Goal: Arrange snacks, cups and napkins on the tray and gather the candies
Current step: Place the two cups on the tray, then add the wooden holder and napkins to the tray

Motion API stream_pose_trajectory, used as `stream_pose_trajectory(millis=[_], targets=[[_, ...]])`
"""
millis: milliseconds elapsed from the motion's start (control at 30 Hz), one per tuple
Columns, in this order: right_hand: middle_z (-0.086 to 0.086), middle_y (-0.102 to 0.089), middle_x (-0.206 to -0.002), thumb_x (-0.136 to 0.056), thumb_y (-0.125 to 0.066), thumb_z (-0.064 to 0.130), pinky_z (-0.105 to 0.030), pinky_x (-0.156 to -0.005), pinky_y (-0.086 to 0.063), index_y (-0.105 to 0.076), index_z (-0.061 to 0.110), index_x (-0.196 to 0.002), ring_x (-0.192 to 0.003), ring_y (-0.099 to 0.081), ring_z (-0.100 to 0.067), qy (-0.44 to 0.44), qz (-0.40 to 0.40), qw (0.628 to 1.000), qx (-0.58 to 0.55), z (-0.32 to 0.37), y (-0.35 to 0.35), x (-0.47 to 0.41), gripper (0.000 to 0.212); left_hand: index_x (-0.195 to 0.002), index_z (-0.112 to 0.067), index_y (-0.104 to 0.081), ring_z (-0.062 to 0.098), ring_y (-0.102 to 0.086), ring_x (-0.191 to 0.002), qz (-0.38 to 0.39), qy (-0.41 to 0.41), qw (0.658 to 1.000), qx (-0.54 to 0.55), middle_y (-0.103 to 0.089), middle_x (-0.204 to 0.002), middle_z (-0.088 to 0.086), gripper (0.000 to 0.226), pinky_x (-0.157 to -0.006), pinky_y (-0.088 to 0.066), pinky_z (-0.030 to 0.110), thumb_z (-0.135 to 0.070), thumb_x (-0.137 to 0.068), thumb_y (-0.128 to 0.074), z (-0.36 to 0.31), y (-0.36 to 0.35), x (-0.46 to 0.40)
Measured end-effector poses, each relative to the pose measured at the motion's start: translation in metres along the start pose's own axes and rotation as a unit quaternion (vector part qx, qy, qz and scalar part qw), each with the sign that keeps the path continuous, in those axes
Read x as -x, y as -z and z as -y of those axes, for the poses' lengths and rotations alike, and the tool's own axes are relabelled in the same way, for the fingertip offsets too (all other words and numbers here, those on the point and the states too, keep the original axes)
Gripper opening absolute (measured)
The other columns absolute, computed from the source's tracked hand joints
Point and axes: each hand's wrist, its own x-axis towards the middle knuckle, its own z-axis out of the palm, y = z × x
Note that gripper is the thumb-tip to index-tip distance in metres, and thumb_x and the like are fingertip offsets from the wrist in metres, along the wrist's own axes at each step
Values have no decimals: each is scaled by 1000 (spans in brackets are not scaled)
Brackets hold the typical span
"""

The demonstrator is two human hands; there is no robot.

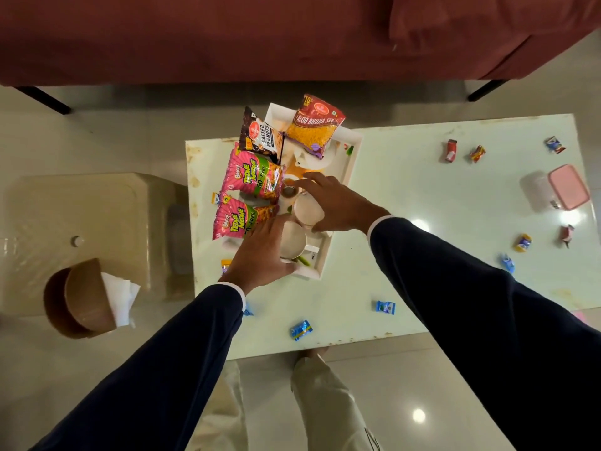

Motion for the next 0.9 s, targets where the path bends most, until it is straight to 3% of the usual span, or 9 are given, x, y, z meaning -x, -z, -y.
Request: stream_pose_trajectory(millis=[67, 167, 367, 500, 567, 700, 800, 900], targets=[[-9, -36, -151, -69, -86, 45, -50, -98, -49, -31, 25, -149, -127, -44, -37, -42, -31, 998, 19, 8, -5, 2, 99, -142, -15, -41, 25, -47, -129, -30, 45, 997, 56, -52, -140, 7, 84, -104, -43, 40, -42, -75, -84, -3, -3, 1], [-8, -47, -138, -72, -84, 42, -45, -90, -51, -36, 21, -146, -121, -46, -34, -57, -27, 998, 29, 15, -6, -2, 90, -139, -7, -47, 31, -50, -127, -40, 82, 993, 80, -55, -136, 13, 68, -102, -43, 42, -29, -83, -80, -4, -7, 0], [-7, -51, -135, -74, -84, 34, -38, -94, -41, -42, 22, -143, -119, -45, -31, -41, 6, 999, 4, 17, -1, -11, 81, -138, -9, -48, 29, -48, -128, -33, 112, 985, 130, -54, -137, 12, 59, -100, -44, 40, -16, -86, -75, -2, -9, -2], [-7, -51, -136, -76, -81, 34, -42, -96, -42, -41, 23, -143, -120, -45, -31, -50, 21, 998, 18, 23, 3, -9, 79, -140, -8, -46, 29, -47, -130, -21, 116, 983, 140, -52, -140, 12, 59, -101, -45, 40, -15, -89, -73, -1, -6, 0], [-7, -49, -136, -79, -78, 33, -44, -95, -42, -45, 21, -139, -120, -46, -32, -50, -7, 998, 40, 35, 5, -8, 70, -139, -9, -46, 29, -49, -129, -30, 117, 982, 144, -52, -140, 10, 55, -102, -47, 45, -16, -91, -70, -1, -1, 8], [-8, -52, -131, -84, -63, 17, -47, -95, -43, -54, 15, -128, -118, -48, -33, -11, -113, 993, 31, 92, 5, -10, 44, -136, -16, -50, 29, -52, -122, -66, 129, 985, 92, -55, -134, 7, 45, -96, -47, 45, -24, -94, -63, 8, 25, 43], [-10, -55, -128, -87, -60, 16, -47, -98, -41, -58, 13, -126, -119, -50, -33, 43, -98, 994, 9, 150, -9, -21, 40, -135, -20, -53, 27, -52, -121, -62, 133, 989, 19, -53, -133, 2, 44, -97, -43, 45, -22, -92, -60, 30, 51, 84], [-10, -57, -125, -90, -60, 19, -47, -100, -40, -59, 13, -125, -120, -51, -33, 64, -55, 996, -41, 212, -33, -44, 35, -129, -19, -57, 25, -50, -123, -110, 197, 974, 33, -54, -130, 2, 39, -100, -39, 42, -16, -90, -60, 70, 82, 133]])
